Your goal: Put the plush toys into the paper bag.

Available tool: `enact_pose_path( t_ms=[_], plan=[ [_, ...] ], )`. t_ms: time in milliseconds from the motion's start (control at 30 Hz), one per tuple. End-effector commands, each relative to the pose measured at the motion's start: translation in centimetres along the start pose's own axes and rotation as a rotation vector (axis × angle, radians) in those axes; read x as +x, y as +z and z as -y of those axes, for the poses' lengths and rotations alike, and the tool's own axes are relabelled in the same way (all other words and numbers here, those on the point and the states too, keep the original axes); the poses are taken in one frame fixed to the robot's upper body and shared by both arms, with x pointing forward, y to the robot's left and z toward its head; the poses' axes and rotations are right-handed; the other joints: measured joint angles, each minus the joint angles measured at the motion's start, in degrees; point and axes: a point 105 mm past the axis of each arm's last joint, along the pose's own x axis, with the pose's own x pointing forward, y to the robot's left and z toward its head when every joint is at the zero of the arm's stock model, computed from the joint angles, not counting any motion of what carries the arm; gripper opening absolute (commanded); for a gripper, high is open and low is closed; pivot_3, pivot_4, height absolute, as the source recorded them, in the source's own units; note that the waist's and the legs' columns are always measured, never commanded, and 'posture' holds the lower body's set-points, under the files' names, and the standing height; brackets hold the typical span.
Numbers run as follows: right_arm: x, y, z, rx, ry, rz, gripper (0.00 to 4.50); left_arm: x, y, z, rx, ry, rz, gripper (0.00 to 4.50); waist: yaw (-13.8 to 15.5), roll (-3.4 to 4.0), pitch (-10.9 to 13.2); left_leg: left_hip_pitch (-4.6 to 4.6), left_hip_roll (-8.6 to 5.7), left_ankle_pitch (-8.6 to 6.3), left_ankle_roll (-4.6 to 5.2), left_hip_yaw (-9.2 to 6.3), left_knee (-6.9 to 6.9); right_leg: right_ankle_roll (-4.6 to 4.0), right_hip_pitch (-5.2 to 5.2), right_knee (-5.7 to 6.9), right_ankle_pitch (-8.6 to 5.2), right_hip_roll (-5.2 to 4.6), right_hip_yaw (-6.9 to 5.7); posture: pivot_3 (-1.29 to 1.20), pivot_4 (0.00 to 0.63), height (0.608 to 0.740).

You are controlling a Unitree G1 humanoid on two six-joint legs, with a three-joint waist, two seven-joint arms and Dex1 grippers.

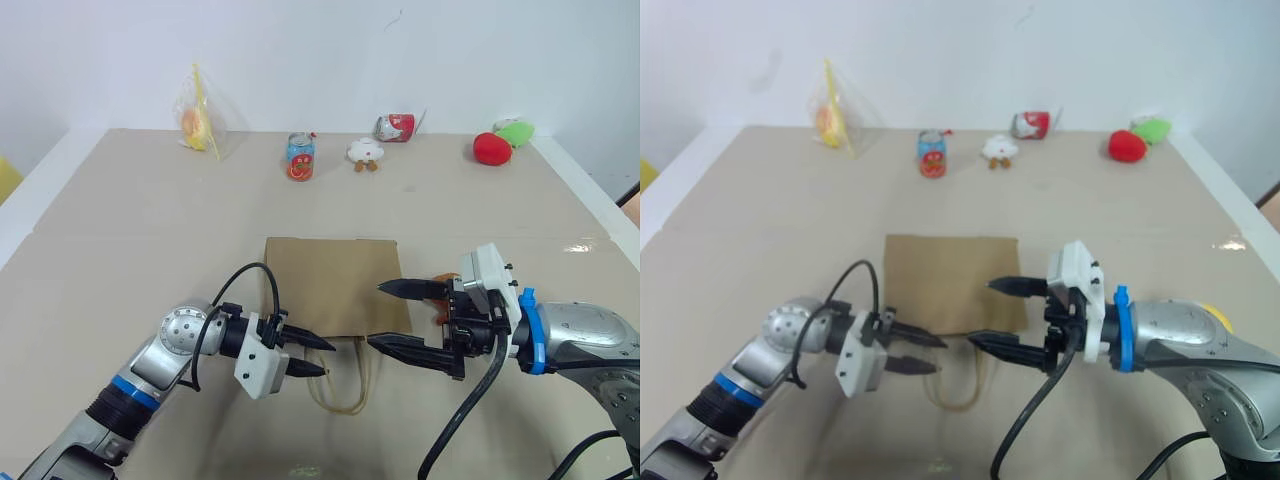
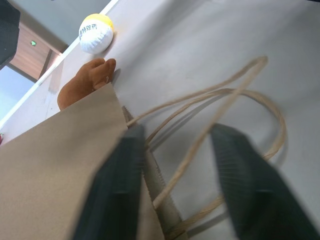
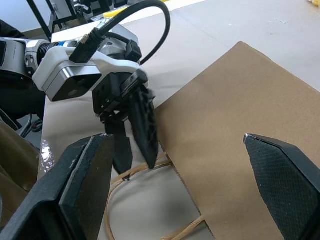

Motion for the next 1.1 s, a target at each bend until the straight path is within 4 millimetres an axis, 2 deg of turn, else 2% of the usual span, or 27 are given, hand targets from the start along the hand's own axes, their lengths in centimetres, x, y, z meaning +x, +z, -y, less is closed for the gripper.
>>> enact_pose_path(
  t_ms=[33, 267, 433, 567, 733, 833, 1100],
  plan=[
    [-0.2, 1.0, -0.2, -0.057, -0.001, 0.012, 4.50, 0.2, 0.5, -0.5, 0.026, 0.011, 0.032, 0.12, 0.0, 0.00, 0.0, 0.00, 0.00, 0.00, 0.00, 0.00, 0.00, 0.00, 0.00, 0.00, 0.00, 0.00, 0.00, 0.00, 0.150, 0.740],
    [-0.7, 1.4, 0.4, -0.062, -0.022, 0.012, 4.50, 0.0, -0.3, -1.2, 0.010, 0.035, 0.004, 0.02, 0.0, 0.00, 0.0, 0.00, 0.00, 0.01, 0.01, 0.00, 0.05, 0.03, 0.02, 0.00, 0.02, 0.00, 0.00, 0.00, 0.150, 0.740],
    [-2.9, 2.2, 2.0, -0.030, -0.104, 0.024, 4.50, -2.2, -1.0, -4.4, -0.090, 0.185, -0.024, 0.02, 0.0, 0.00, 0.0, -0.04, 0.00, 0.01, 0.01, -0.02, 0.13, 0.07, 0.02, 0.00, 0.05, 0.00, -0.01, 0.00, 0.150, 0.740],
    [-3.7, 1.7, 2.0, -0.030, -0.113, -0.022, 4.50, -4.9, -0.1, -8.0, -0.153, 0.346, -0.004, 0.02, 0.0, 0.00, 0.0, -0.03, 0.00, 0.02, 0.04, -0.02, 0.16, 0.10, 0.03, 0.00, 0.08, 0.01, -0.01, 0.00, 0.150, 0.740],
    [-2.3, 1.4, 1.6, -0.041, -0.077, -0.005, 4.50, -6.1, 0.4, -8.3, -0.264, 0.349, -0.003, 0.02, -0.2, 0.01, 0.0, -0.02, 0.03, 0.02, 0.04, -0.01, 0.12, 0.10, 0.02, 0.00, 0.08, 0.05, 0.01, 0.00, 0.150, 0.740],
    [-1.4, 1.5, 1.5, -0.042, -0.052, 0.020, 4.50, -7.1, 0.1, -9.8, -0.387, 0.467, 0.015, 0.02, -0.1, 0.01, 0.0, -0.03, 0.02, 0.02, 0.04, -0.02, 0.14, 0.10, 0.02, 0.00, 0.08, 0.03, 0.01, 0.00, 0.150, 0.740],
    [1.0, 2.1, 1.6, -0.062, -0.012, 0.056, 4.50, -7.5, 0.3, -13.5, -0.451, 0.671, 0.037, 0.02, -0.1, 0.00, 0.0, -0.07, 0.02, 0.03, 0.05, -0.01, 0.26, 0.18, 0.03, 0.00, 0.13, 0.02, 0.02, 0.00, 0.150, 0.740]
  ],
)
